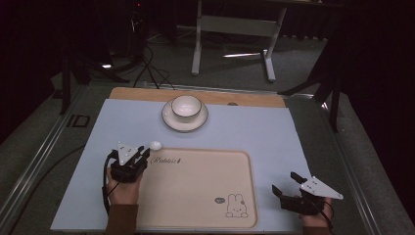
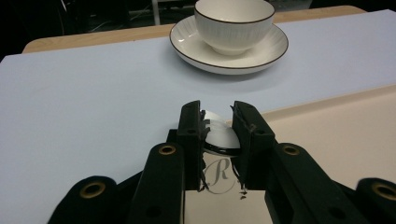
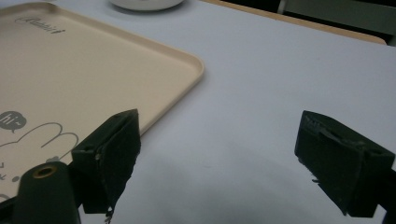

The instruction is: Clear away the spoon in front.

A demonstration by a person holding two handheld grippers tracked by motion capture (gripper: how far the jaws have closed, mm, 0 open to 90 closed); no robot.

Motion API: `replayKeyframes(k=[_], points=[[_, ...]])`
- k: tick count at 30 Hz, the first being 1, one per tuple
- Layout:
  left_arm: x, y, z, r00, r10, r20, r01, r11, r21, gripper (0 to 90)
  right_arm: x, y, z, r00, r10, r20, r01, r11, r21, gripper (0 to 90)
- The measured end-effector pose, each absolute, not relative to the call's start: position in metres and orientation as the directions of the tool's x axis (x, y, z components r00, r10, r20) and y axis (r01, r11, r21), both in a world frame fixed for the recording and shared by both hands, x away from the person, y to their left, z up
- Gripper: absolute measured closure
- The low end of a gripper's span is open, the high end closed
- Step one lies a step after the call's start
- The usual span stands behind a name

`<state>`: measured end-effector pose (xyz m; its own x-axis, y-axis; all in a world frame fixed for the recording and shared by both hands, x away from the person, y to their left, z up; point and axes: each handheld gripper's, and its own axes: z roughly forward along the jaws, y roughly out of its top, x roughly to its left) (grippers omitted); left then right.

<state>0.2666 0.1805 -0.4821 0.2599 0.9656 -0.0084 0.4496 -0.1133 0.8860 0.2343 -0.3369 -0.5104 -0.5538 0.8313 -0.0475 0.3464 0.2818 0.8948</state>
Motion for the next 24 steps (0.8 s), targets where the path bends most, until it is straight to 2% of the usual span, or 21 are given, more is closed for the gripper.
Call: replayKeyframes(k=[24], points=[[0.249,0.179,-0.491,0.254,0.967,-0.010,0.453,-0.110,0.885,74.2,0.234,-0.337,-0.510,-0.555,0.830,-0.049,0.345,0.284,0.895,14.2]])
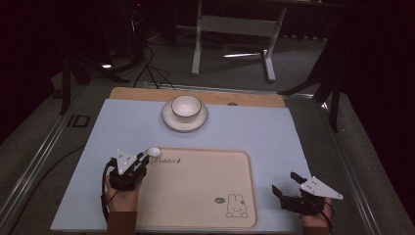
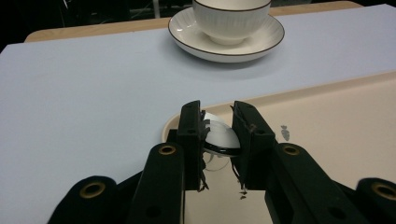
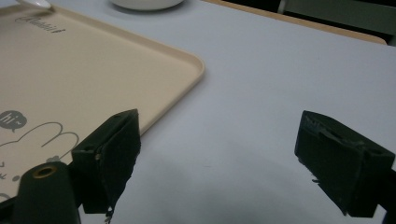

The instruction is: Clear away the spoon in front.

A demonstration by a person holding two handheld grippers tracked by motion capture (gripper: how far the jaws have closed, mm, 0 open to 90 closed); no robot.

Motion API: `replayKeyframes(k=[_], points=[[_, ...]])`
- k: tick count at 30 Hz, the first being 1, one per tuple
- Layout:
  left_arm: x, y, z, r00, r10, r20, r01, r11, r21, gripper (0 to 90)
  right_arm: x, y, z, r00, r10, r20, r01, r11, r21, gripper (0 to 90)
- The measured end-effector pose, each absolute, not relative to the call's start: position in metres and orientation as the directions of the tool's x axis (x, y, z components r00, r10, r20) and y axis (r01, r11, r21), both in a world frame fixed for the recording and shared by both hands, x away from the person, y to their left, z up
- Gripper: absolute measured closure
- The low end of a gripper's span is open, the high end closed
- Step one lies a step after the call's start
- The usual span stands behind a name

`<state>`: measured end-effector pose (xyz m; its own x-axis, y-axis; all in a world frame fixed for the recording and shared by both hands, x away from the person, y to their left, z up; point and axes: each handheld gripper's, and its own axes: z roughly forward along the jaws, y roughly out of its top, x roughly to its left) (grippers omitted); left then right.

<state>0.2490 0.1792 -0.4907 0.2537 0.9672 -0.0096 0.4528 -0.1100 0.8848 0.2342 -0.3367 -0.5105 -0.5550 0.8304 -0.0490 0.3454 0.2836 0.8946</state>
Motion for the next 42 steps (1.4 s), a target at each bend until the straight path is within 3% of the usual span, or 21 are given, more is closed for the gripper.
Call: replayKeyframes(k=[42], points=[[0.221,0.172,-0.527,0.189,0.982,-0.014,0.488,-0.081,0.869,73.6,0.234,-0.336,-0.510,-0.555,0.830,-0.051,0.347,0.286,0.893,14.2]])
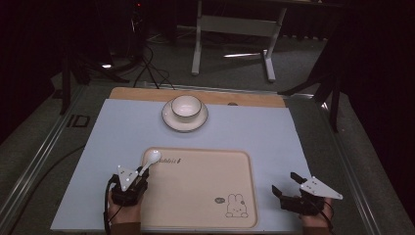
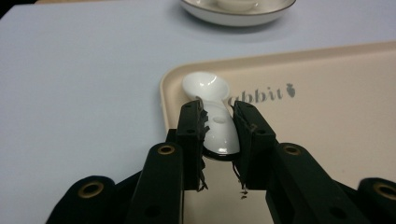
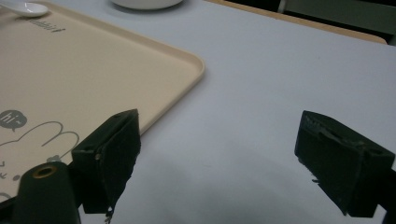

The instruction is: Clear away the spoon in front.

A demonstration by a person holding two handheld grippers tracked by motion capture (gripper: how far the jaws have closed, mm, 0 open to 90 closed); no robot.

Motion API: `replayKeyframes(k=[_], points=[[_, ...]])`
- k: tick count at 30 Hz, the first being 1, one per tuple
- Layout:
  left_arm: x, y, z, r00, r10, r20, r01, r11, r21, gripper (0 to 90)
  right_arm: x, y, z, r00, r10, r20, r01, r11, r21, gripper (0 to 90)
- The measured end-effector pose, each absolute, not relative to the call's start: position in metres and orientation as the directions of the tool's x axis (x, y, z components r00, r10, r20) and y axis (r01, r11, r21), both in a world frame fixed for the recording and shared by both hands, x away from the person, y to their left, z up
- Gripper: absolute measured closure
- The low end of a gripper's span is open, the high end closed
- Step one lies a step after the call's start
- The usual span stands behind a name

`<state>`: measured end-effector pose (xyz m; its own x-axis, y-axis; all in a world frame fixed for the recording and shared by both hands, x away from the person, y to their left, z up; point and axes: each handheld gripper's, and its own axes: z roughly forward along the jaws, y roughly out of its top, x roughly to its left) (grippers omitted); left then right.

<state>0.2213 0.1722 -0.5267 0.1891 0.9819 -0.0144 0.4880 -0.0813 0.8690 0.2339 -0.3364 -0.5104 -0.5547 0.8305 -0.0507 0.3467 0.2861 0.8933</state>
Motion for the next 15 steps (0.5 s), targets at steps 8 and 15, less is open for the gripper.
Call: replayKeyframes(k=[8,15], points=[[0.2160,0.1711,-0.5300,0.185,0.983,-0.013,0.509,-0.085,0.856,73.6,0.2338,-0.3364,-0.5103,-0.554,0.831,-0.052,0.346,0.286,0.893,14.2],[0.2161,0.1701,-0.5298,0.200,0.980,-0.019,0.527,-0.091,0.845,73.2,0.2339,-0.3363,-0.5104,-0.555,0.830,-0.051,0.346,0.287,0.893,14.2]])
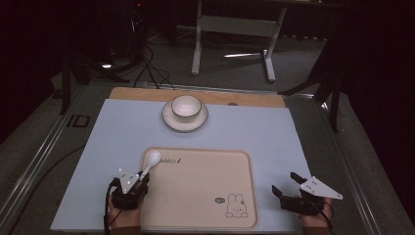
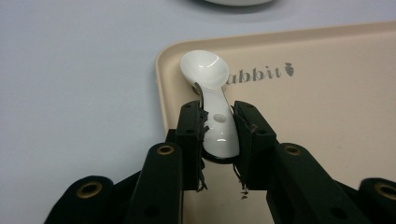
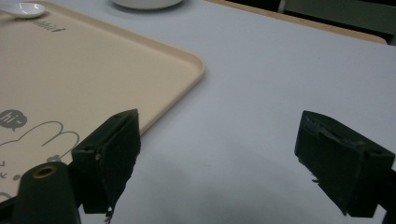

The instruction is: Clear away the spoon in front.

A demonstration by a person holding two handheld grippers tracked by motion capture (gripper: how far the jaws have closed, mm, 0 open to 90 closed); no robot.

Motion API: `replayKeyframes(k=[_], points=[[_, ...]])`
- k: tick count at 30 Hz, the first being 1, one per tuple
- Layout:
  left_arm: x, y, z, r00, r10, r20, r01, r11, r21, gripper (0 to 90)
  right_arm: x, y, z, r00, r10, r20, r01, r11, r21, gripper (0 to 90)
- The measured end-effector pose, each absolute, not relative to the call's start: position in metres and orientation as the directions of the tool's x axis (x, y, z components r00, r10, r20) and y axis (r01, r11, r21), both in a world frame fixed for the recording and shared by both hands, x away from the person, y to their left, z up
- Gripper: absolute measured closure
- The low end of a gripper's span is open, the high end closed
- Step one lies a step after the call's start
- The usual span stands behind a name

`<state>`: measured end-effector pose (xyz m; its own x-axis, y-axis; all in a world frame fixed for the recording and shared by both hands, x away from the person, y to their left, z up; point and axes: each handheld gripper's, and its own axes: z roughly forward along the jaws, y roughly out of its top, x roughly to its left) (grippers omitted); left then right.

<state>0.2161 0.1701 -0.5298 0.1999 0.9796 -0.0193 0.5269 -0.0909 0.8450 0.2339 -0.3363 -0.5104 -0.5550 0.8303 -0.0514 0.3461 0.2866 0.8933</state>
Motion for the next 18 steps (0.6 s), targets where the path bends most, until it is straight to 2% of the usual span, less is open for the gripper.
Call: replayKeyframes(k=[8,14,18], points=[[0.216,0.168,-0.530,0.231,0.973,-0.018,0.538,-0.112,0.835,66.2,0.234,-0.336,-0.510,-0.555,0.830,-0.052,0.346,0.287,0.893,14.2],[0.216,0.169,-0.526,0.214,0.976,-0.033,0.524,-0.086,0.848,56.0,0.234,-0.336,-0.510,-0.555,0.830,-0.052,0.345,0.287,0.894,14.2],[0.217,0.171,-0.517,0.237,0.971,-0.036,0.497,-0.089,0.863,49.9,0.234,-0.336,-0.510,-0.555,0.830,-0.052,0.345,0.287,0.894,14.2]])
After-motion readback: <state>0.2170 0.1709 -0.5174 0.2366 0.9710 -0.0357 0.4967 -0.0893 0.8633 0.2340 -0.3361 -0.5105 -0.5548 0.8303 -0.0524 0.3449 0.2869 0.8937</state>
